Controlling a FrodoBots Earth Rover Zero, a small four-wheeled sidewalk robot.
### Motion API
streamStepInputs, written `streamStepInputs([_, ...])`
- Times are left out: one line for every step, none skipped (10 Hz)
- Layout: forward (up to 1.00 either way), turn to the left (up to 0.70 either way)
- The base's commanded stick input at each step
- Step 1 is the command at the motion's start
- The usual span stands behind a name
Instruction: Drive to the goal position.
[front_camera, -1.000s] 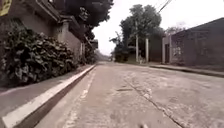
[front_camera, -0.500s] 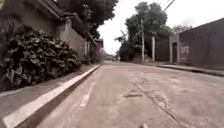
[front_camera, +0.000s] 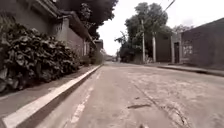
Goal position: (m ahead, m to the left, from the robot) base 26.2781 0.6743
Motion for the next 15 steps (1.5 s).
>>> streamStepInputs([0.70,0.00])
streamStepInputs([0.70,0.00])
streamStepInputs([0.70,0.00])
streamStepInputs([0.70,0.00])
streamStepInputs([0.70,0.00])
streamStepInputs([0.70,0.00])
streamStepInputs([0.70,0.00])
streamStepInputs([0.70,0.35])
streamStepInputs([0.70,0.29])
streamStepInputs([0.70,0.23])
streamStepInputs([0.70,0.03])
streamStepInputs([0.70,0.00])
streamStepInputs([0.70,0.00])
streamStepInputs([0.70,0.00])
streamStepInputs([0.70,0.00])
